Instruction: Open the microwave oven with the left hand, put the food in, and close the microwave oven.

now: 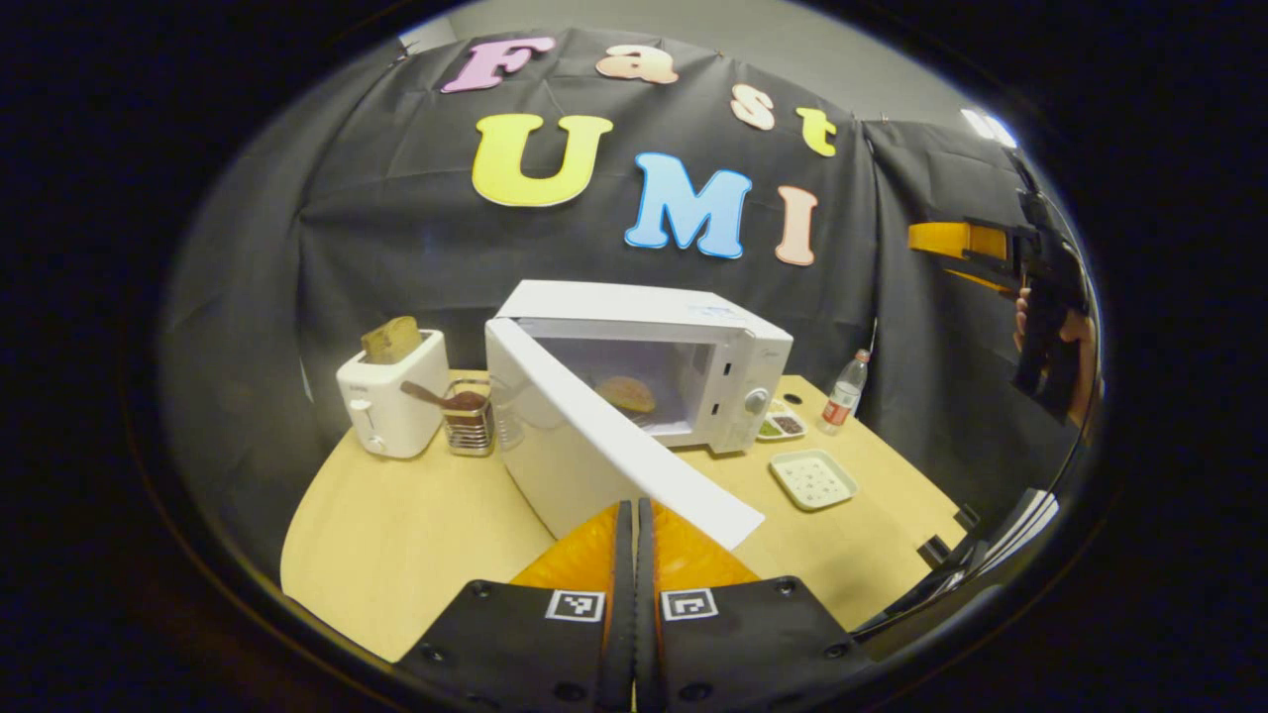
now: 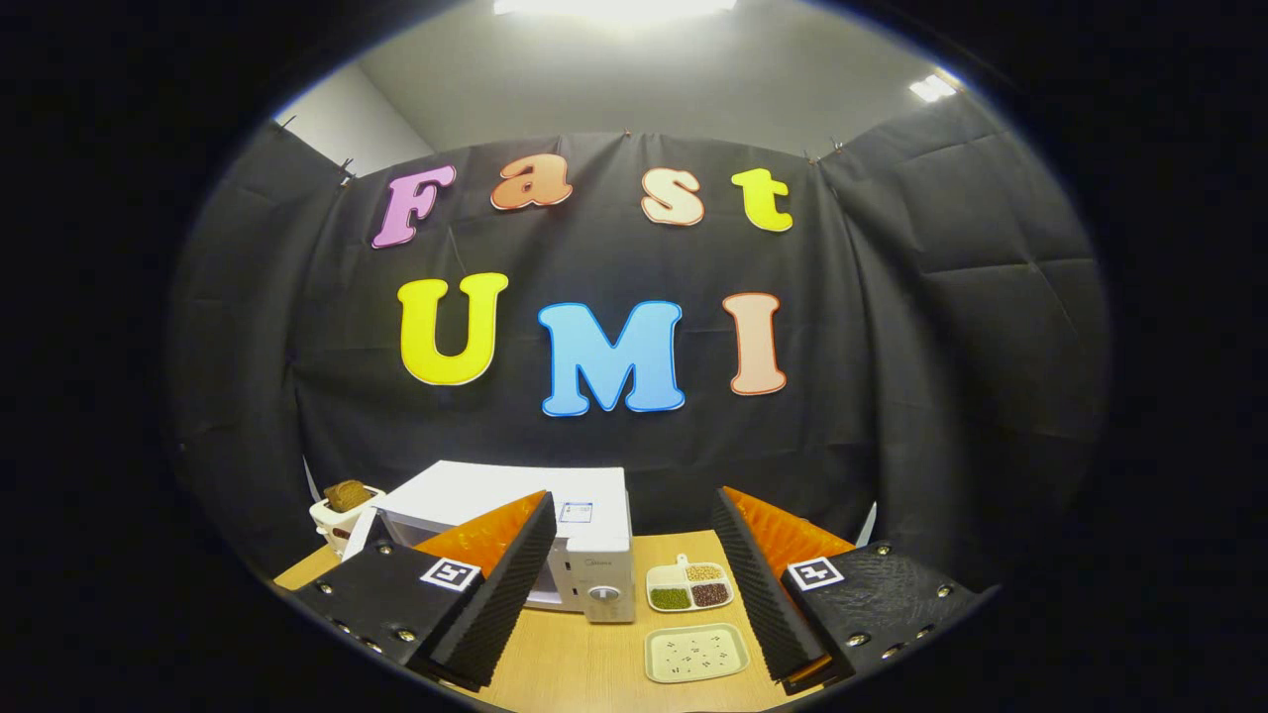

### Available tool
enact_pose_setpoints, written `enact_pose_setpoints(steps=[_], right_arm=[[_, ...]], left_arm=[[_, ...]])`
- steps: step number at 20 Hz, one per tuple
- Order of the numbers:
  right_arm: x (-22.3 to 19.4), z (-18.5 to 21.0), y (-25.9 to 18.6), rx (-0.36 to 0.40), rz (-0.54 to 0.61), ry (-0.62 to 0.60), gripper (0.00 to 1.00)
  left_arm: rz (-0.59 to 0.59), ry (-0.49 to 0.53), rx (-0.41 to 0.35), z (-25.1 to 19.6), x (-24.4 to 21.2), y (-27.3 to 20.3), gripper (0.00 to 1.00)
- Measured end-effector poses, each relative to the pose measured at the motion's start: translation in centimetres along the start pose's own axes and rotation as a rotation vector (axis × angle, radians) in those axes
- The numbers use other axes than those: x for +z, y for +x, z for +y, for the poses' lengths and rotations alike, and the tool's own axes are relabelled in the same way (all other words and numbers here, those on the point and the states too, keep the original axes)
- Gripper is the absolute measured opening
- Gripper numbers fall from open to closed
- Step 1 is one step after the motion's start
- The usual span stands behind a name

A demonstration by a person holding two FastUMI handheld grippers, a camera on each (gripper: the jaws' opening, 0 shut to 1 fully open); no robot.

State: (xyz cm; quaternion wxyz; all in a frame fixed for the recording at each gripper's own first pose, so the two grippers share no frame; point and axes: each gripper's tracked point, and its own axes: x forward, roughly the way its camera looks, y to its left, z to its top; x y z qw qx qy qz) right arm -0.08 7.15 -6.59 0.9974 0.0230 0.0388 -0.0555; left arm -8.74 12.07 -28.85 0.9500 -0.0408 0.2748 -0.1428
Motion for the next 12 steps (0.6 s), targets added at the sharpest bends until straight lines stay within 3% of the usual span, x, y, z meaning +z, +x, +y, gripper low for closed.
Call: enact_pose_setpoints(steps=[8,12], right_arm=[[0.3,-2.6,2.0,-0.025,0.015,0.034,0.97],[0.2,-3.6,2.8,-0.028,0.019,0.036,0.97]], left_arm=[[0.011,-0.031,-0.061,-3.1,1.5,5.2,0.07],[-0.002,0.003,-0.084,-4.6,2.7,7.3,0.07]])
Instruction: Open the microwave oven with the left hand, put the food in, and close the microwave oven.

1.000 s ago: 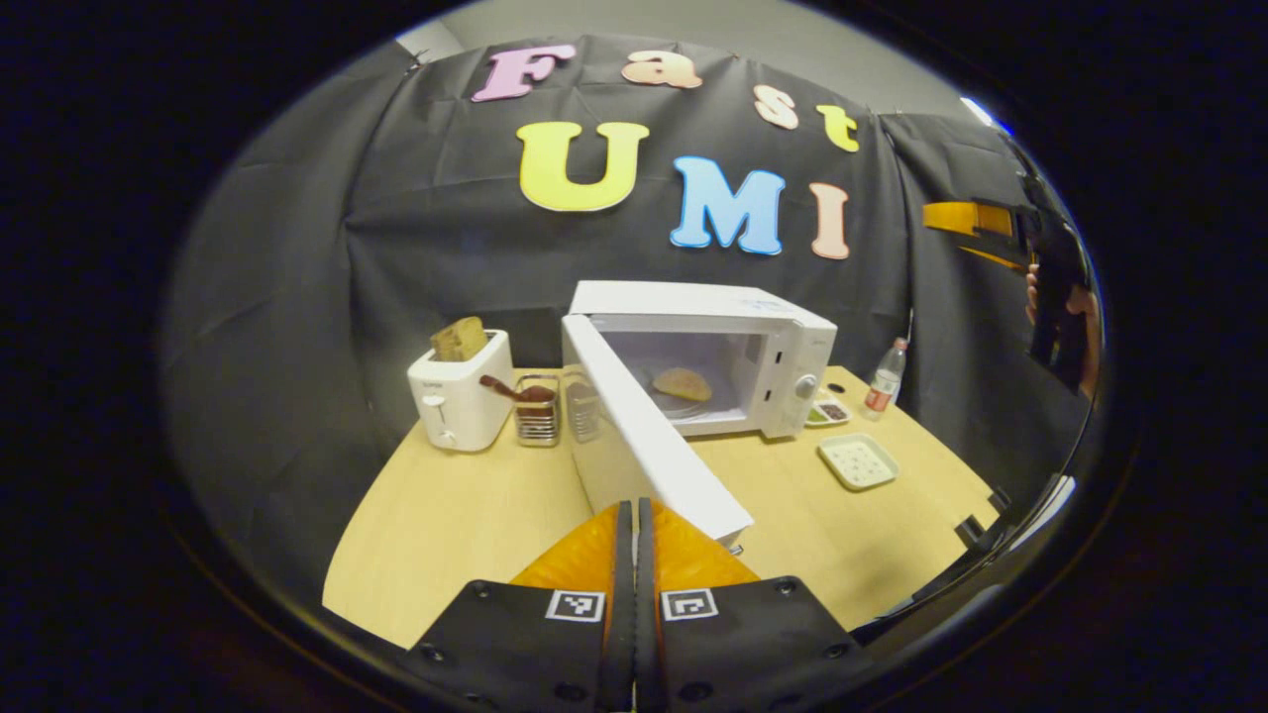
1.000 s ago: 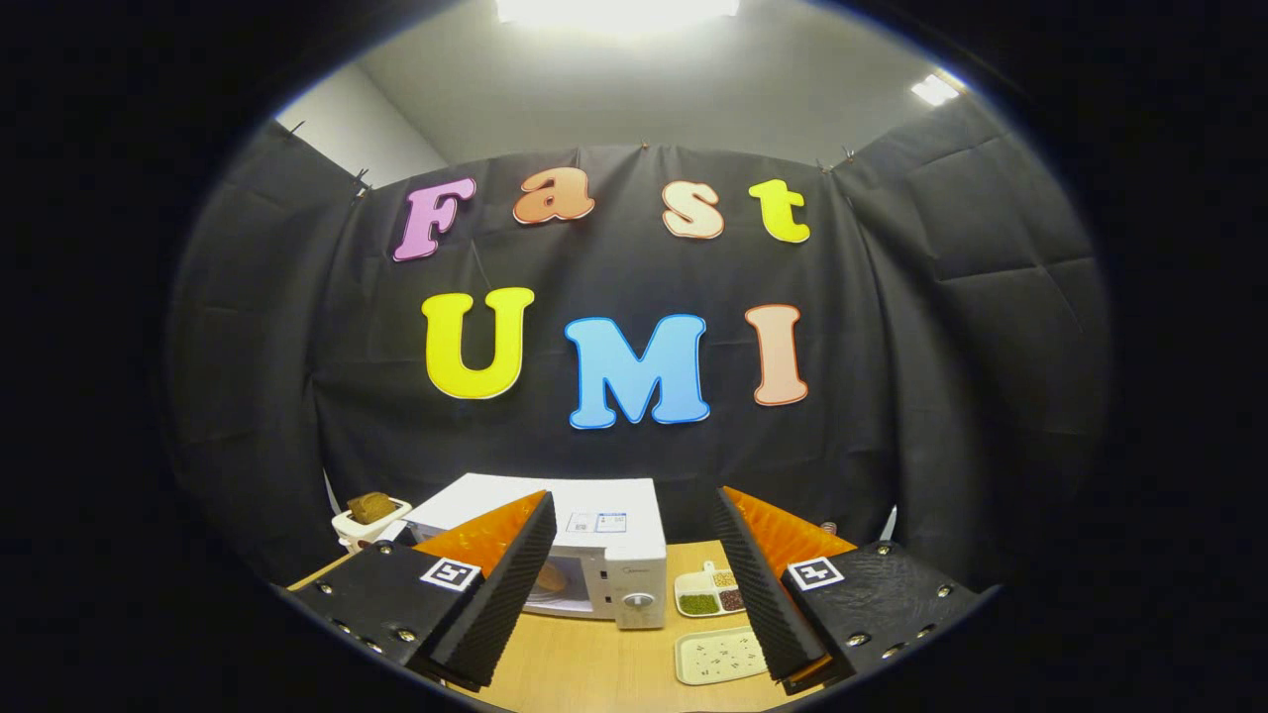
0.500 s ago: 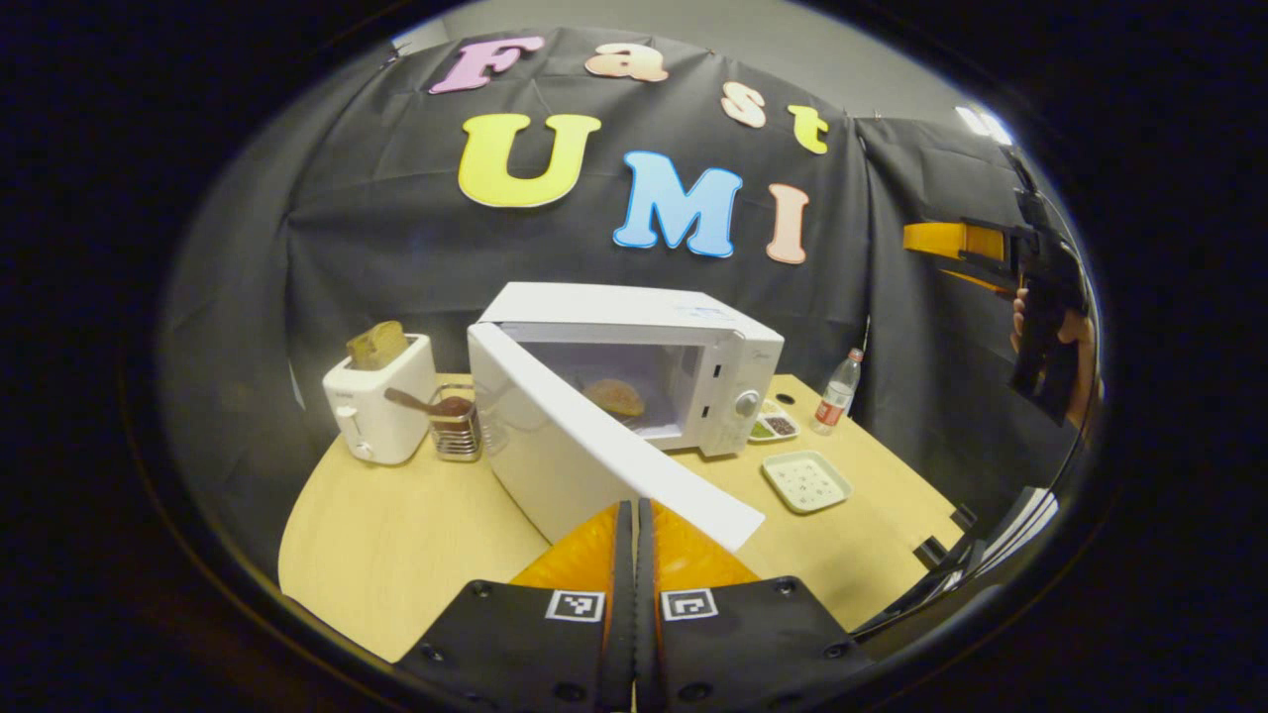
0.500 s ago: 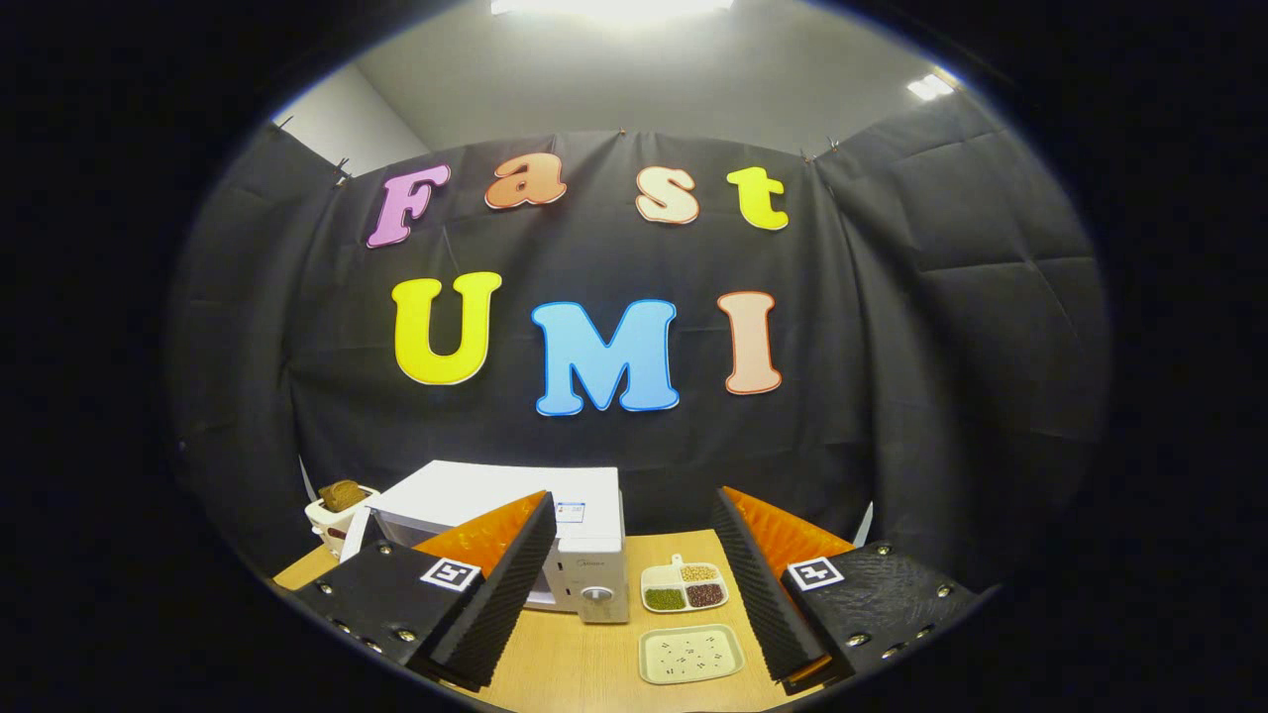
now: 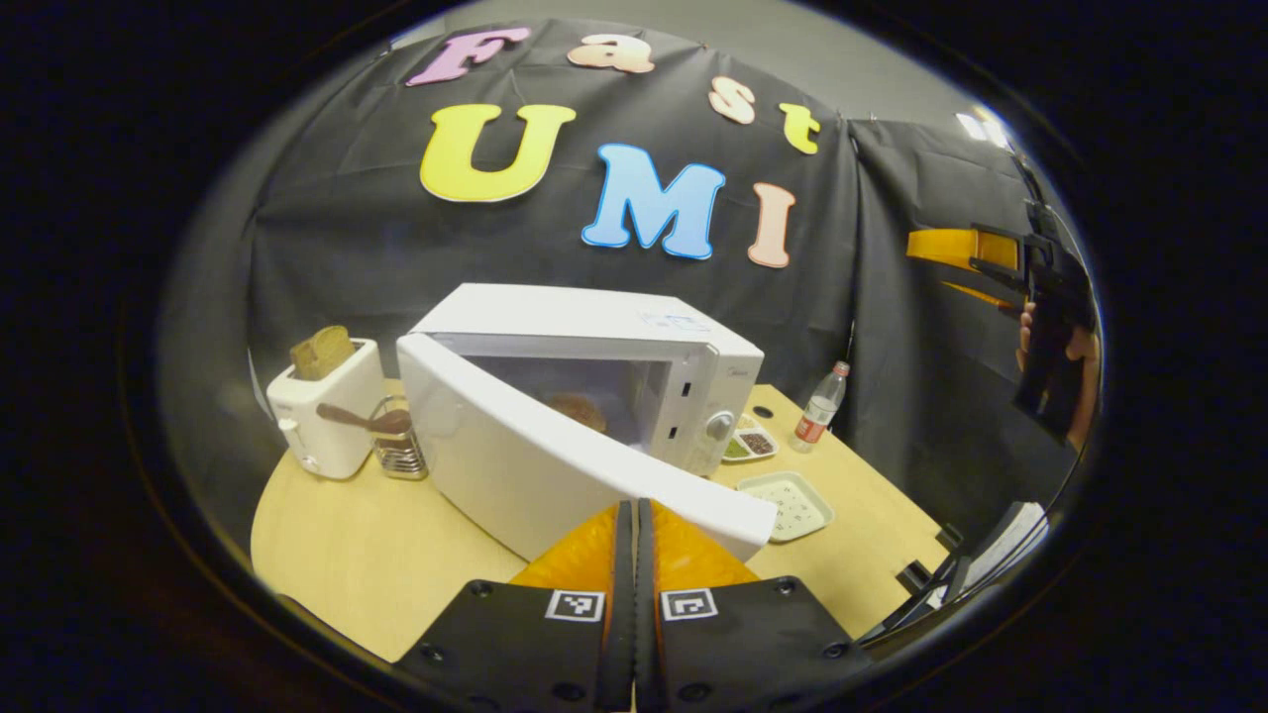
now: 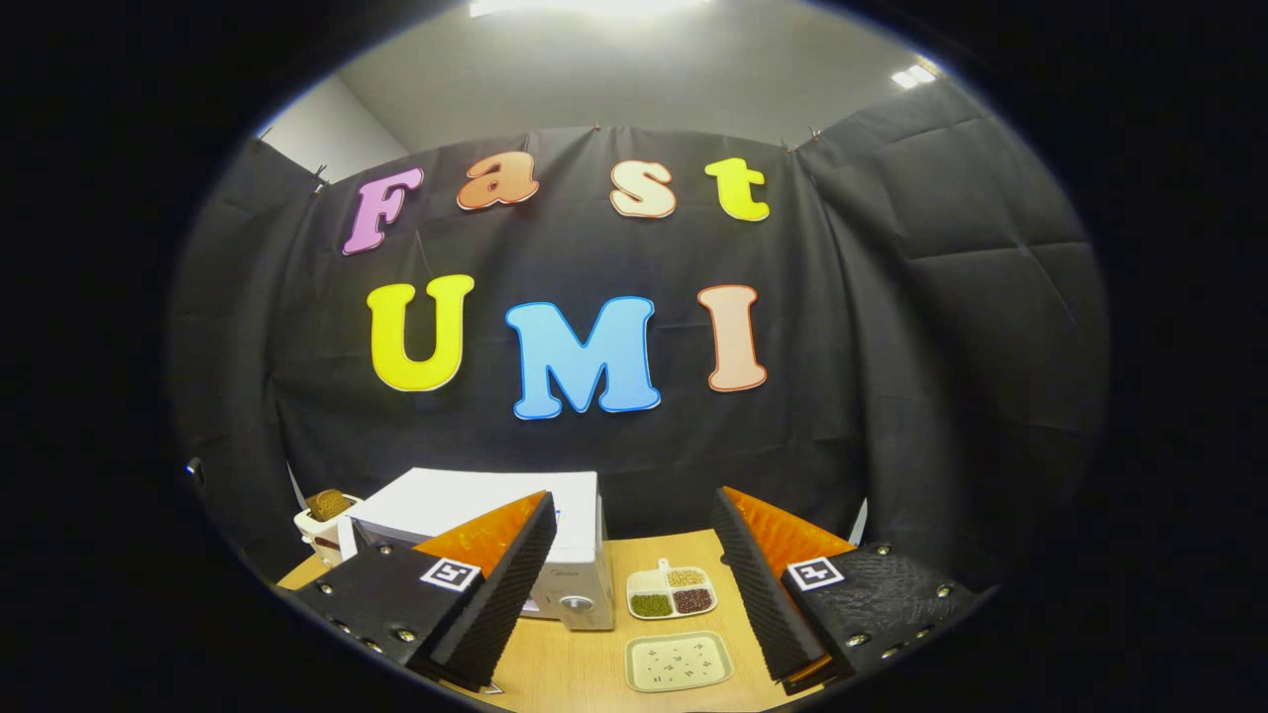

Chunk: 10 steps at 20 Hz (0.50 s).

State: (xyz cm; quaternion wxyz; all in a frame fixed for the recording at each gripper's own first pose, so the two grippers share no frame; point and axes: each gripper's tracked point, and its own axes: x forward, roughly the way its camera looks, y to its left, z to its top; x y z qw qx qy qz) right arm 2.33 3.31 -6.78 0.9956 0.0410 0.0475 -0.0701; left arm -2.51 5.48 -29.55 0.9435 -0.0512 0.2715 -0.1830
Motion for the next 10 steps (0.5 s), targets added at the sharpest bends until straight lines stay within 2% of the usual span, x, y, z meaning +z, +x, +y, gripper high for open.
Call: enact_pose_setpoints(steps=[10], right_arm=[[-0.4,-1.1,2.2,0.009,0.029,-0.025,0.97]], left_arm=[[0.044,0.08,-0.072,-3.6,0.2,6.1,0.07]])
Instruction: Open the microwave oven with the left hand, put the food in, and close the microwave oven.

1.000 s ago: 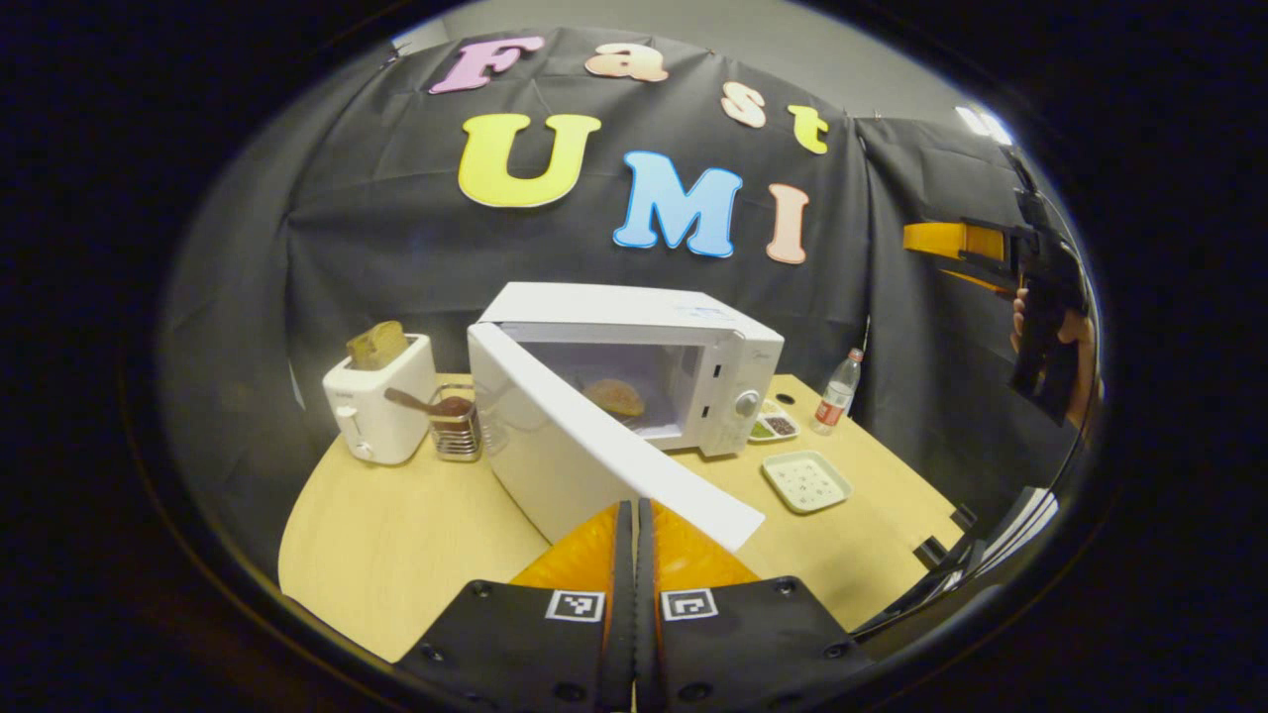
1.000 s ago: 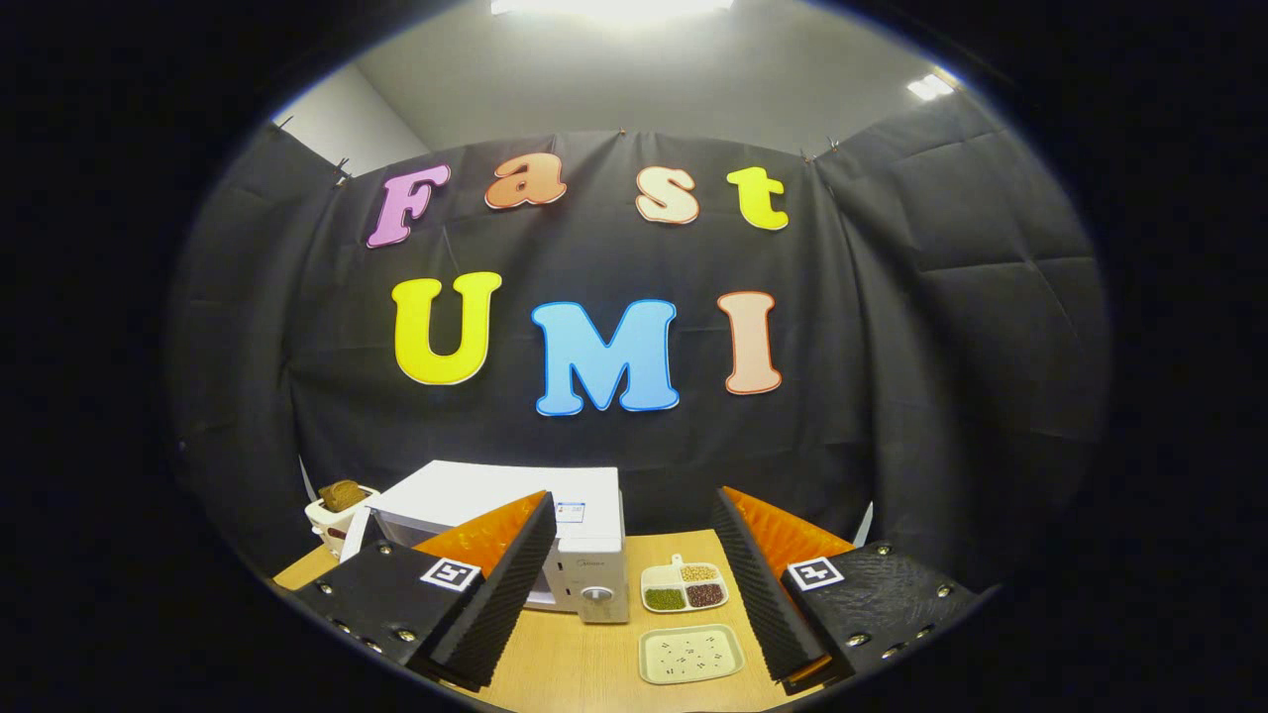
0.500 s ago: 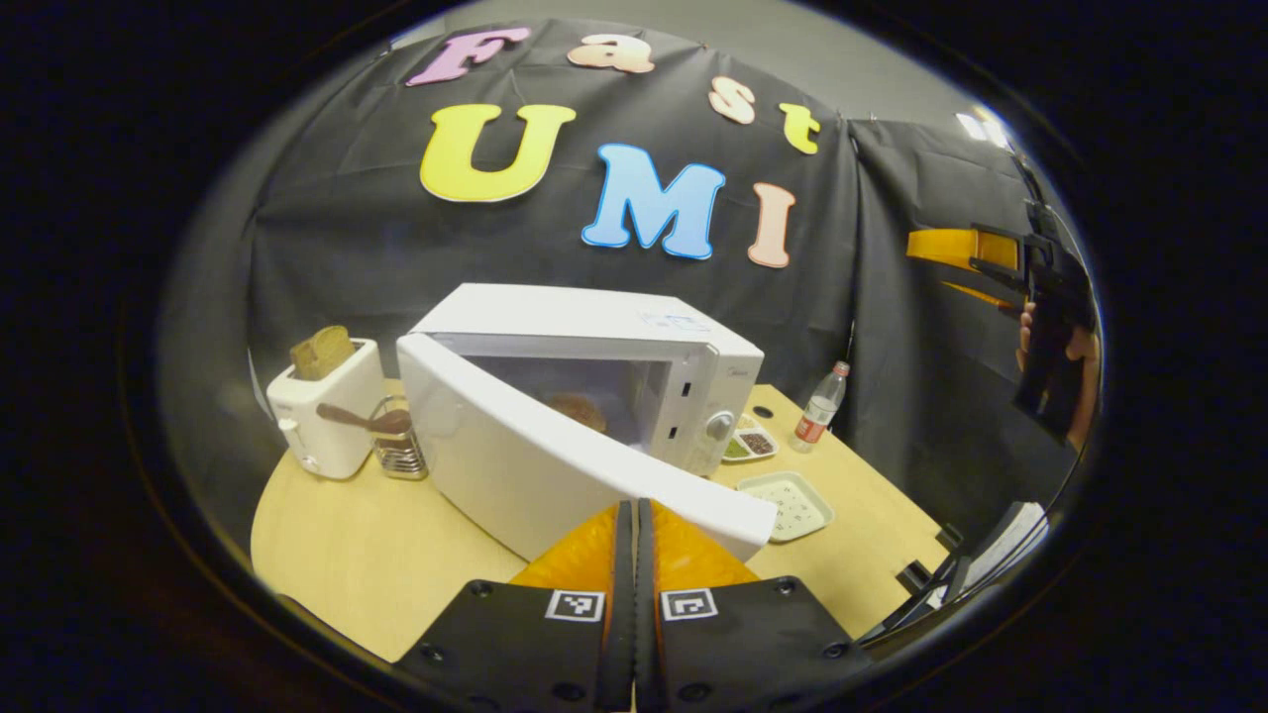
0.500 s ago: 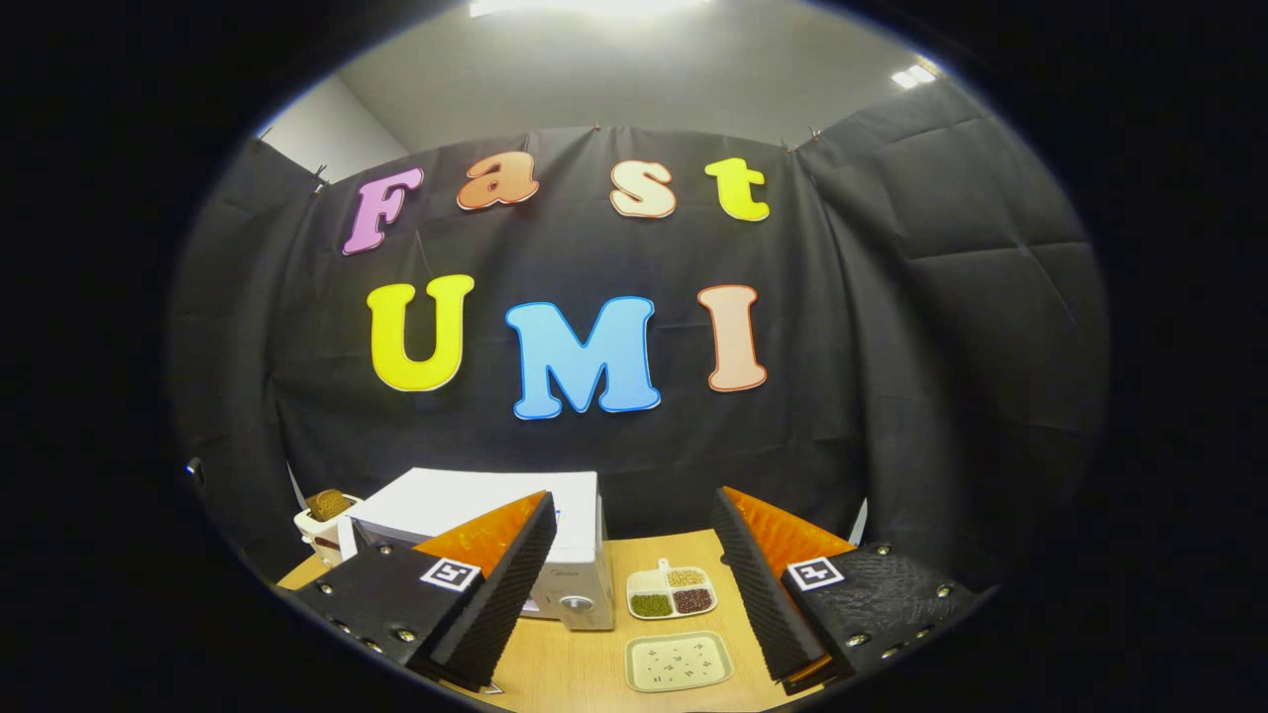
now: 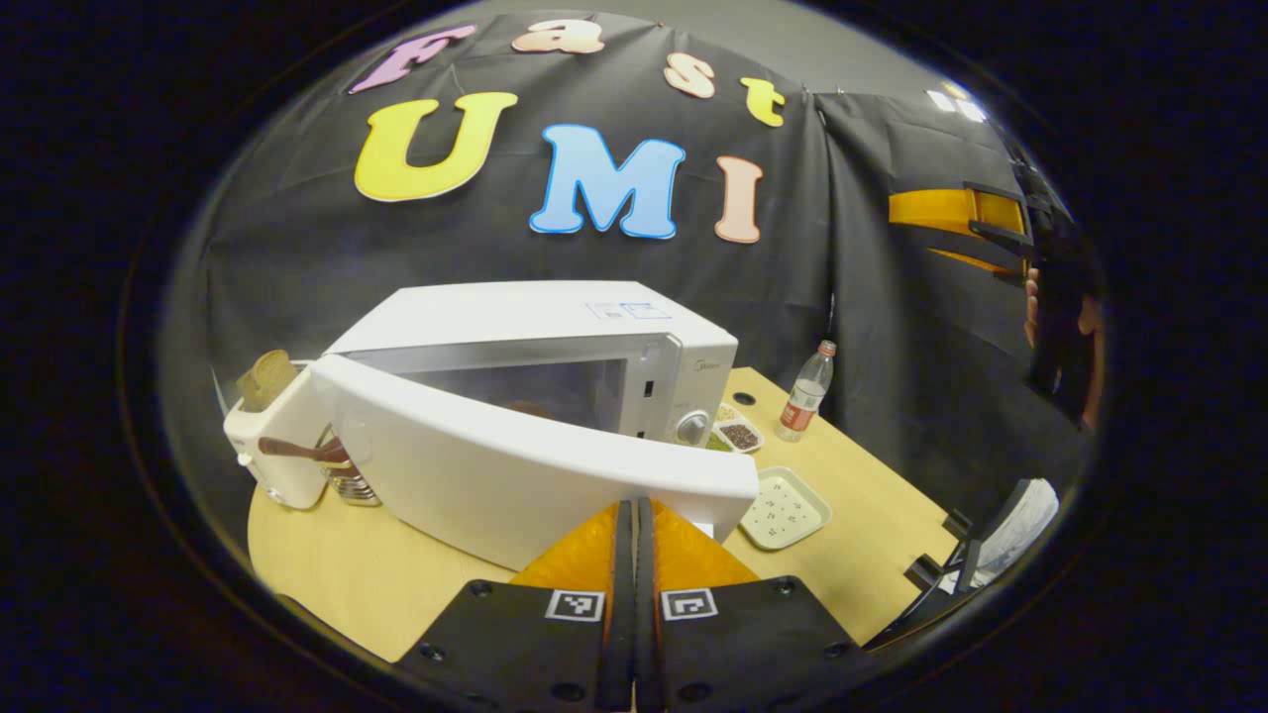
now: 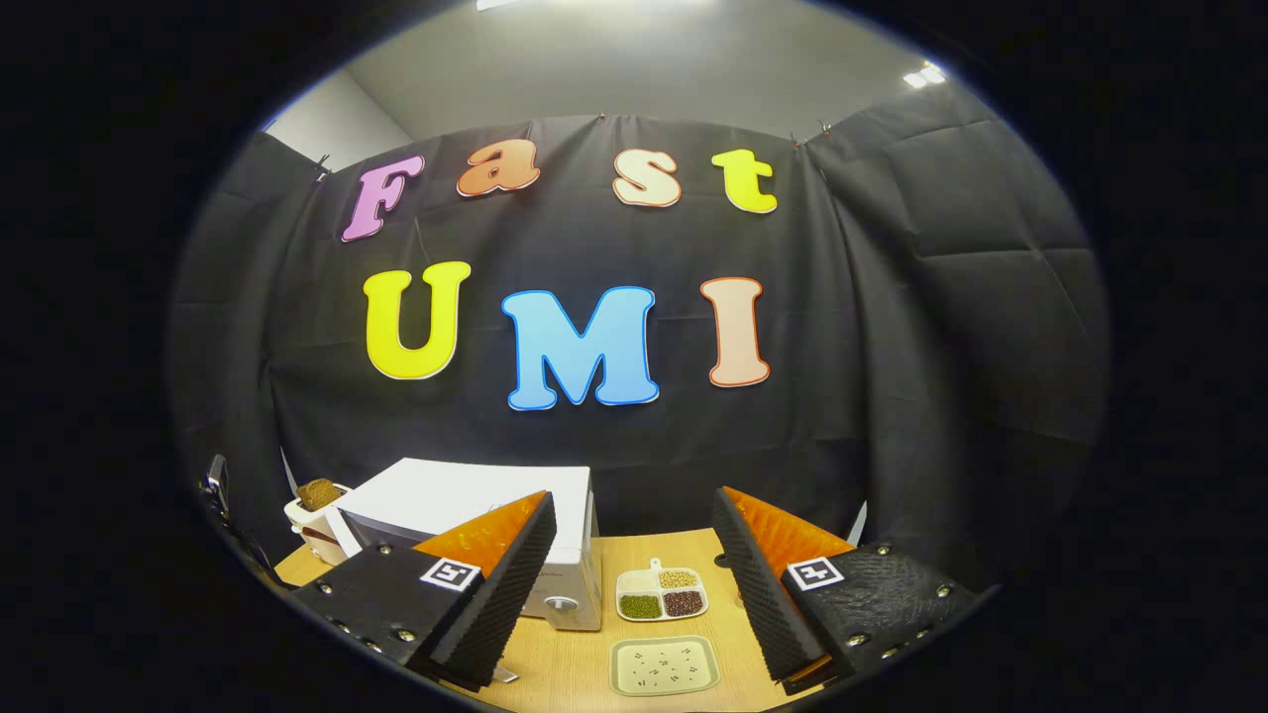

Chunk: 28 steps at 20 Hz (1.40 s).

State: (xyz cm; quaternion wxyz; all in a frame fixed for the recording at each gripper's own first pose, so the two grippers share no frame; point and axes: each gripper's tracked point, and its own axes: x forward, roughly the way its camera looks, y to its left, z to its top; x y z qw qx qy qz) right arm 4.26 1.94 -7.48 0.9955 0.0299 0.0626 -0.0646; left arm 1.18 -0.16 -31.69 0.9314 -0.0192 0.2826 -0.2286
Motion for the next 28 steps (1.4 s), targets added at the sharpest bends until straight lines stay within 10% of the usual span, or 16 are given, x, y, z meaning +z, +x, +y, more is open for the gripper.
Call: enact_pose_setpoints(steps=[28], right_arm=[[-0.7,-9.3,-1.5,-0.205,0.019,-0.019,0.96]], left_arm=[[0.02,-0.03,0.006,0.1,4.5,10.7,0.07]])
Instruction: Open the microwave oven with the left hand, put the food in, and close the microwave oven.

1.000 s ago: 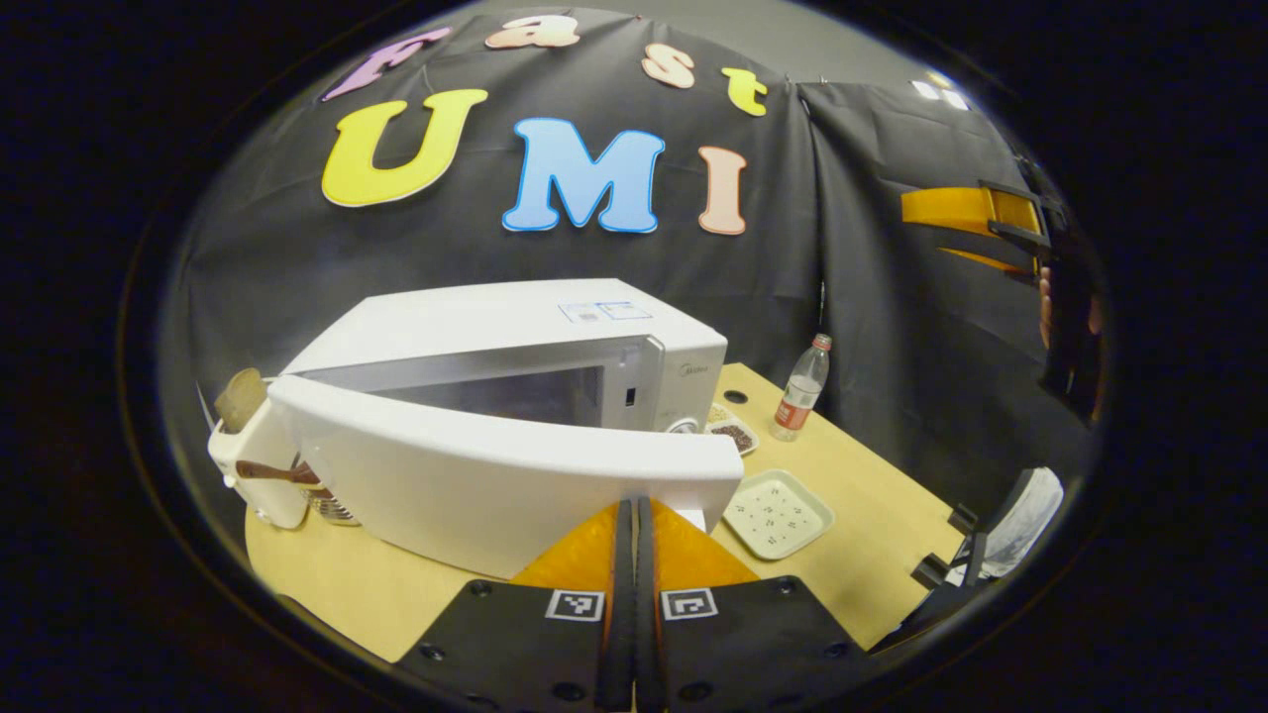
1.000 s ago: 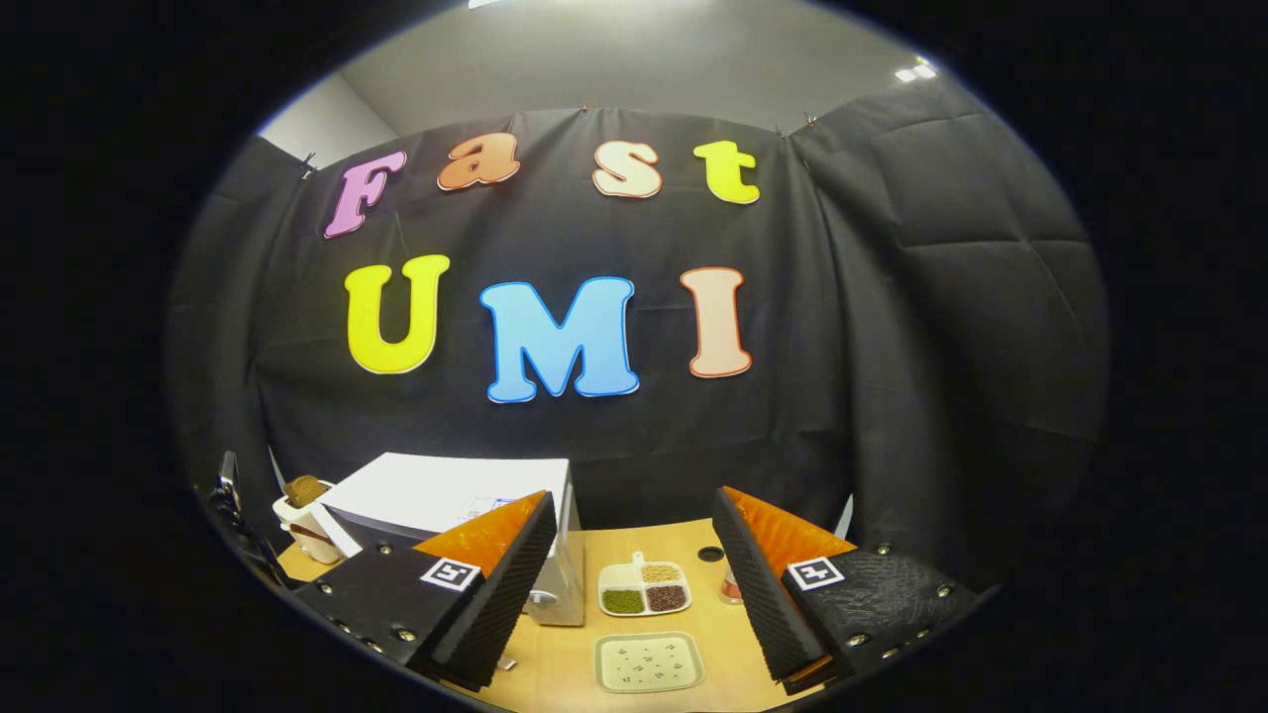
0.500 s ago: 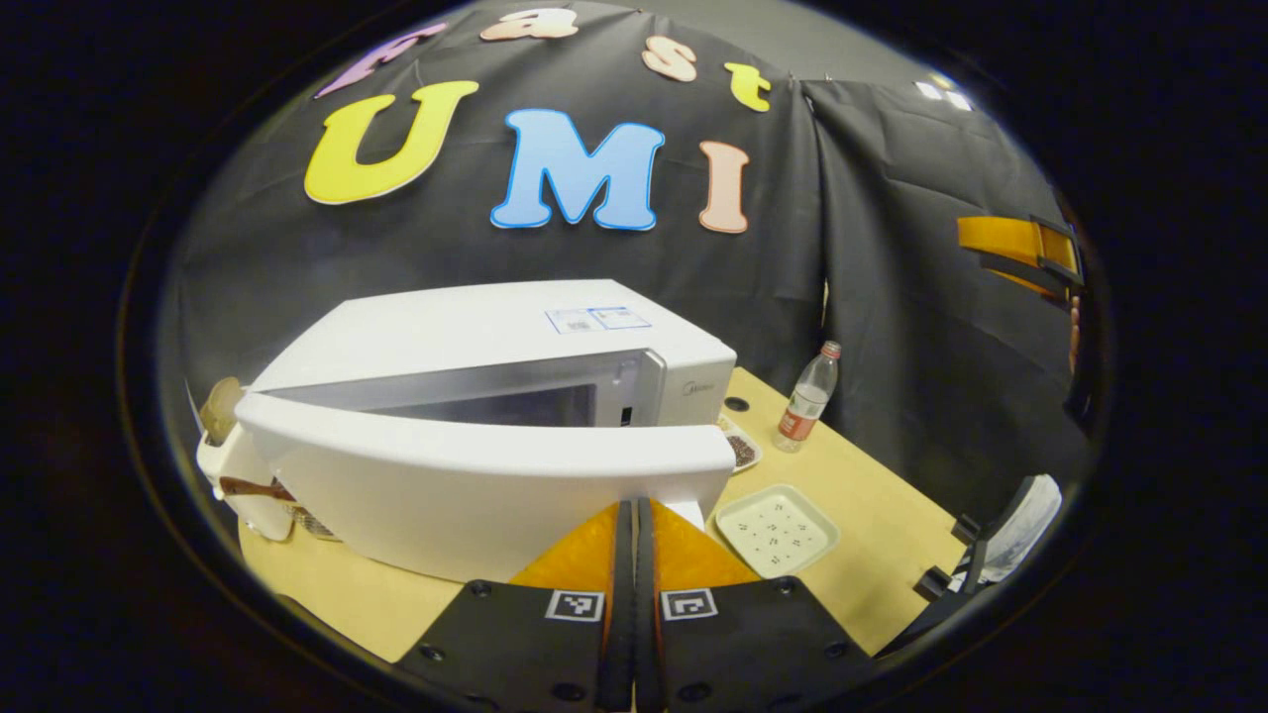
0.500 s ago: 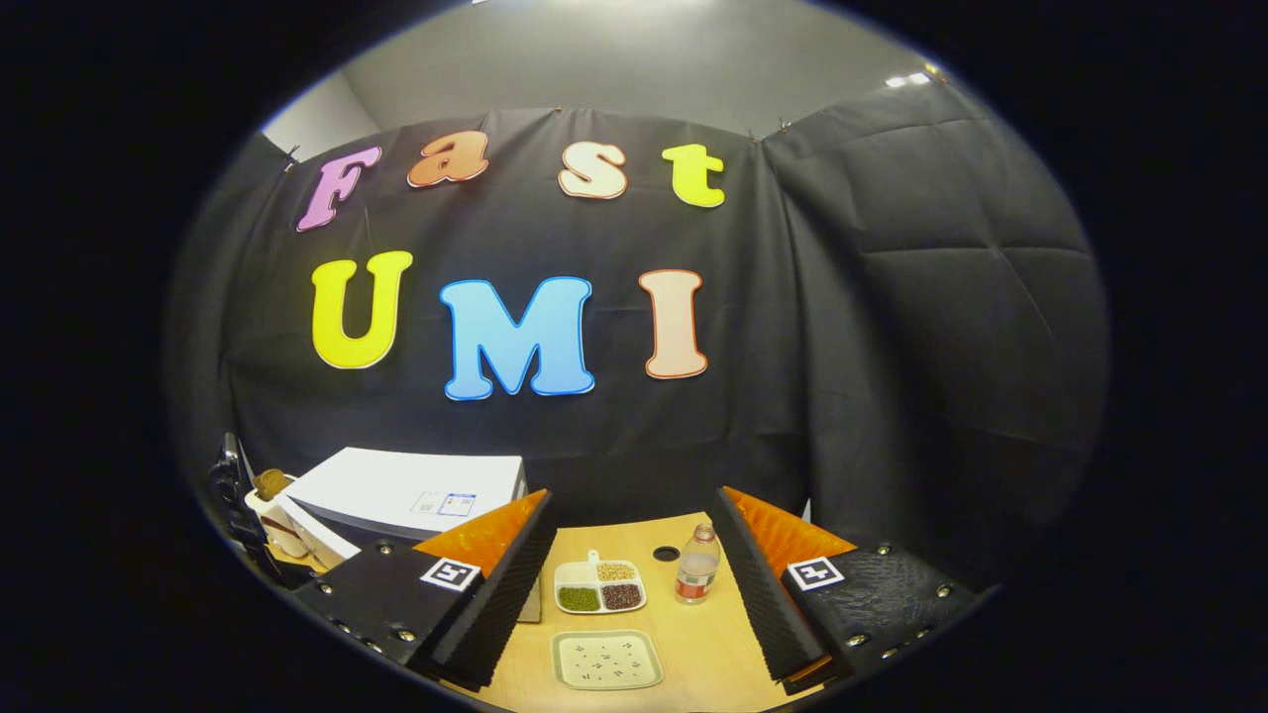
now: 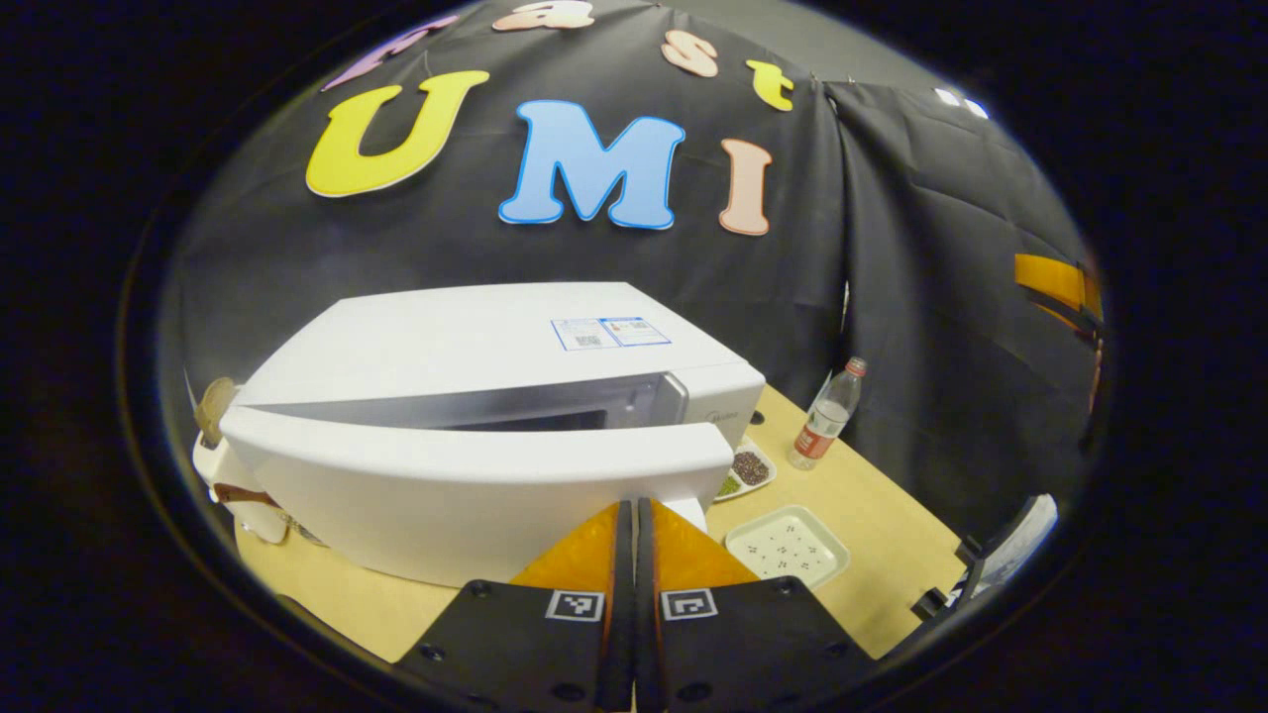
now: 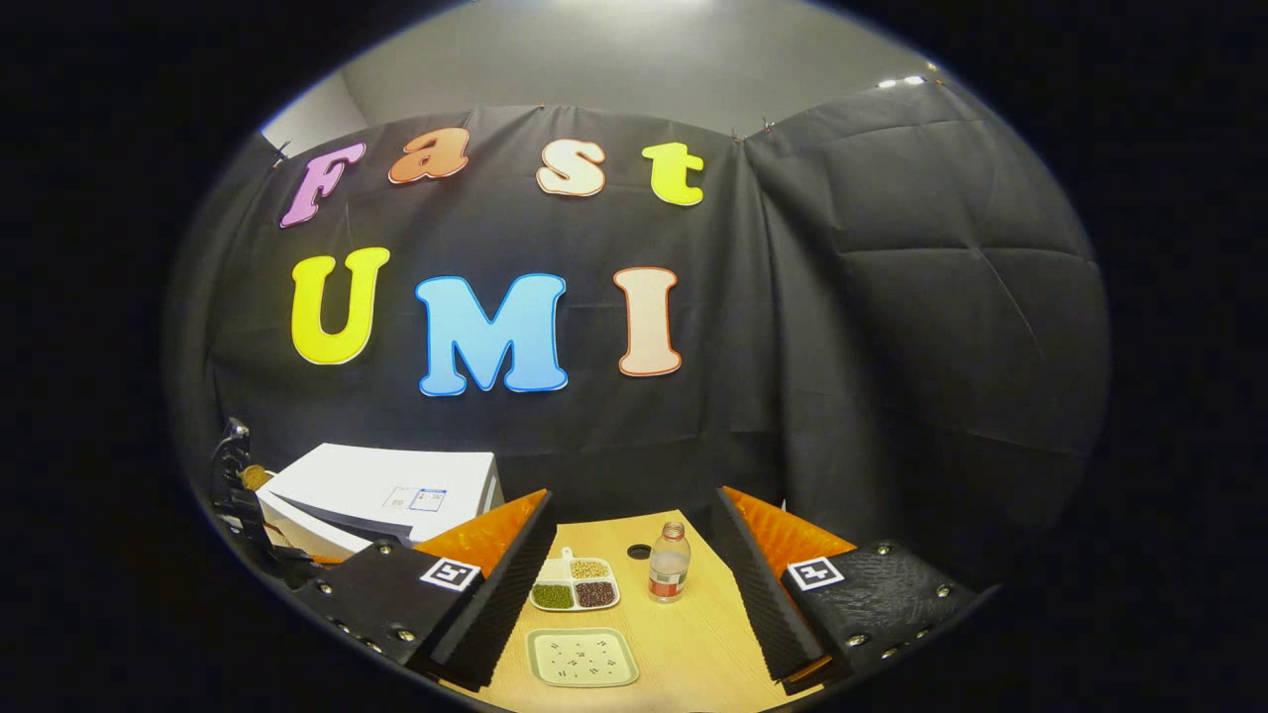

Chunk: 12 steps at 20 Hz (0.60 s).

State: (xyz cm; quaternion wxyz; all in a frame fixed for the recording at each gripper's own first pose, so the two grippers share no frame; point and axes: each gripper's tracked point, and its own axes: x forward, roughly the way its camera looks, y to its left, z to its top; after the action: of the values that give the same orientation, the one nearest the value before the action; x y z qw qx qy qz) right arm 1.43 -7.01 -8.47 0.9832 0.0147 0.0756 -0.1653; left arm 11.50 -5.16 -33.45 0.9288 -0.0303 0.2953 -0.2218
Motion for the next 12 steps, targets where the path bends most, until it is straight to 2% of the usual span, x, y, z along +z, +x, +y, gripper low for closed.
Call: enact_pose_setpoints(steps=[3,12], right_arm=[[-0.2,0.0,0.2,0.009,0.004,0.002,0.97],[-0.6,-0.6,0.9,0.011,0.012,-0.003,0.97]], left_arm=[[0.004,-0.029,-0.001,0.0,0.4,1.0,0.07],[0.008,-0.025,0.014,0.6,1.3,3.6,0.07]])
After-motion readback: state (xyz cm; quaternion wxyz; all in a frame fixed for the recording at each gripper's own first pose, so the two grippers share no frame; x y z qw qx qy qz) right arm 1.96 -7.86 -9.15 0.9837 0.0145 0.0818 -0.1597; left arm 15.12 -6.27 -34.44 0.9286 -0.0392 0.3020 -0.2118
